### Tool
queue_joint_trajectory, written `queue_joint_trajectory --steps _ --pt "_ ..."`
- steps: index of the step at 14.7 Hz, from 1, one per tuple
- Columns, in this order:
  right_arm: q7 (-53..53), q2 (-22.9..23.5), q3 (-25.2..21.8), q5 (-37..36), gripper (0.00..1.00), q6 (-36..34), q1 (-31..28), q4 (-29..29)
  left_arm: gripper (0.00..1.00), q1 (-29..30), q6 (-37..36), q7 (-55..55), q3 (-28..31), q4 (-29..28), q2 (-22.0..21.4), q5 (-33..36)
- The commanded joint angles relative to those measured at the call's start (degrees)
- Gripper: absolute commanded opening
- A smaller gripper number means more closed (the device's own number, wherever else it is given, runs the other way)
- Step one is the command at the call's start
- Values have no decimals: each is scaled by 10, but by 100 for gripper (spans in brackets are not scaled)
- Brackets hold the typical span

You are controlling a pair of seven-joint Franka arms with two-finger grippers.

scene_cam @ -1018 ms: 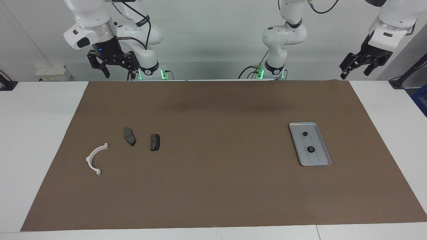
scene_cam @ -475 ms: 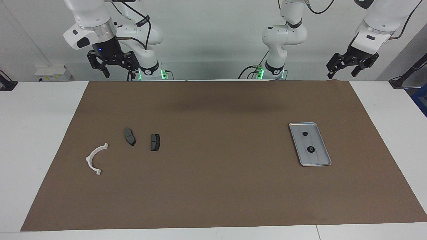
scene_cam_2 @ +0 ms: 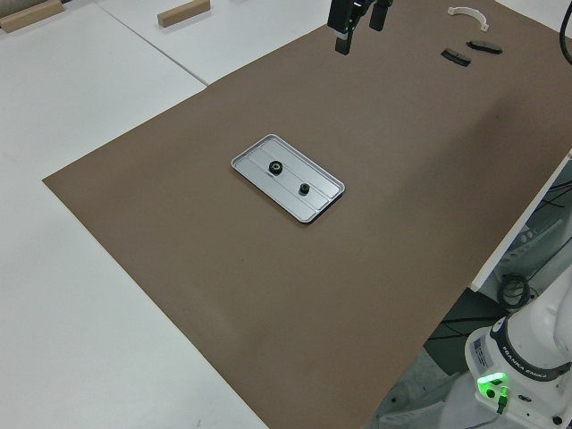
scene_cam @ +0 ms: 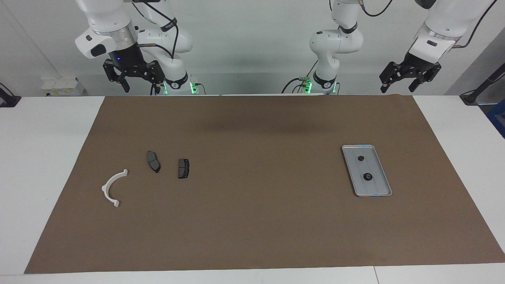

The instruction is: Pick bearing gear from pile to tray

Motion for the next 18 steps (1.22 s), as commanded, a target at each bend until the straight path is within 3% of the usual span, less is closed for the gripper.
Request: queue_joint_trajectory --steps 1,8,13,18 --pt "-1 -7 -1 10 100 5 -6 -9 100 -2 1 4 8 -3 -7 -8" --pt "-1 -7 -2 11 100 5 -17 -9 100 2 6 13 10 -10 -11 -3" --pt "-1 -7 -2 12 100 5 -16 -8 100 -4 92 10 9 -90 -43 -3" --pt "-1 -7 -2 12 100 5 -17 -9 100 -8 88 10 5 -89 -43 -3"
